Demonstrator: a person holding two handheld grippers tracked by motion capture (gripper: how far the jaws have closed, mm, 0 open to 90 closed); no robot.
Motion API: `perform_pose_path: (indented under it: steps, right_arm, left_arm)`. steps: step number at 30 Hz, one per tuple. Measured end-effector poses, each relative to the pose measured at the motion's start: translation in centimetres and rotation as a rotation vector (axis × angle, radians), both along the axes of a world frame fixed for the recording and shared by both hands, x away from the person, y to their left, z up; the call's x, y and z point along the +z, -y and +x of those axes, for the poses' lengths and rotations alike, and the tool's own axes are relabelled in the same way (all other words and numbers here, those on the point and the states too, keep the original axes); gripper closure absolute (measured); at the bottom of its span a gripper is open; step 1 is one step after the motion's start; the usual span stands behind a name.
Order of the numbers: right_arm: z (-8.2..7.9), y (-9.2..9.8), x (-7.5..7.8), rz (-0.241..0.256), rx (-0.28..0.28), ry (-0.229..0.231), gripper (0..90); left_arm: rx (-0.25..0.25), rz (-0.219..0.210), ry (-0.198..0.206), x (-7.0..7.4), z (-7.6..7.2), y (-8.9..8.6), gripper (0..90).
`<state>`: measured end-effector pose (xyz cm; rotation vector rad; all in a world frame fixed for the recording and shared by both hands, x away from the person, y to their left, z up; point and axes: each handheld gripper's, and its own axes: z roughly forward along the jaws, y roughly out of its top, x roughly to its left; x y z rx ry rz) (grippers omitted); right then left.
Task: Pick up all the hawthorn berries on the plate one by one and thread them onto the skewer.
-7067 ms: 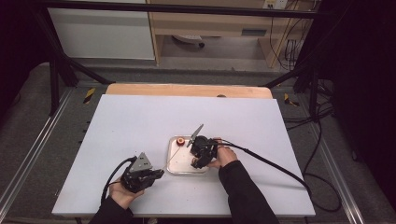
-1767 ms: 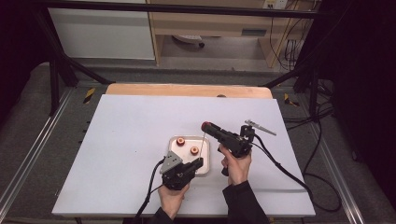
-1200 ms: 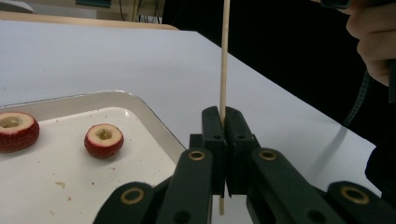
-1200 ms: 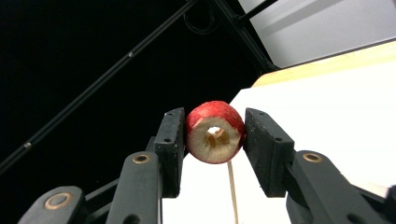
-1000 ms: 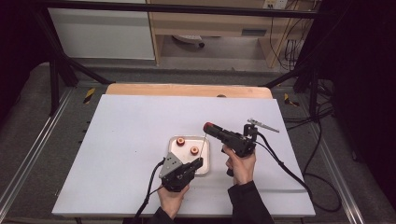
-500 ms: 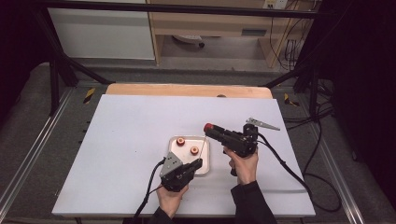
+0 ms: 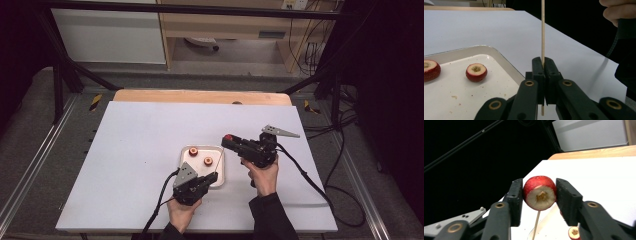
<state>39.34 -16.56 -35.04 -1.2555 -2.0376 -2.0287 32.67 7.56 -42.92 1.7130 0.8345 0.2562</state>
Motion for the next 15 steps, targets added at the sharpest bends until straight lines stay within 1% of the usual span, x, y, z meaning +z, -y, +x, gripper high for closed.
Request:
perform_pose_path:
  steps: [5,6,7,9,10,11,12,13,14,15]
  right_arm:
    - [-0.07,0.01,-0.01,-0.013,-0.017,0.001,60.4]
    - [-0.06,-0.03,0.00,0.004,-0.018,-0.008,60.6]
    - [-0.06,-0.03,0.00,0.004,-0.018,-0.008,60.6]
    - [-0.08,0.02,0.17,0.033,-0.025,-0.004,60.6]
    - [-0.03,0.20,0.51,0.066,-0.027,-0.015,60.6]
    - [-0.03,0.20,0.51,0.066,-0.027,-0.015,60.6]
    - [0.02,0.24,0.59,0.069,-0.019,-0.034,60.6]
    - [0.02,0.24,0.59,0.069,-0.019,-0.034,60.6]
    - [0.05,0.18,0.45,0.072,-0.008,-0.049,60.6]
    - [0.05,0.18,0.45,0.072,-0.008,-0.049,60.6]
  left_arm:
    - [-0.001,-0.002,0.000,0.03,-0.05,0.03,88.7]
    - [0.000,-0.001,0.002,0.03,-0.05,0.02,88.7]
    - [0.000,0.004,0.001,0.04,-0.04,0.04,88.7]
    - [0.002,0.025,0.000,-0.16,-0.06,0.15,88.7]
    - [0.006,0.012,0.008,-0.26,-0.13,0.02,88.7]
    - [0.006,0.012,0.008,-0.26,-0.13,0.02,88.7]
    - [0.007,0.009,0.011,-0.12,-0.12,-0.03,88.7]
    - [0.007,0.009,0.011,-0.12,-0.12,-0.03,88.7]
    - [0.008,0.015,0.012,-0.03,-0.09,-0.06,88.7]
    - [0.008,0.015,0.012,-0.03,-0.09,-0.06,88.7]
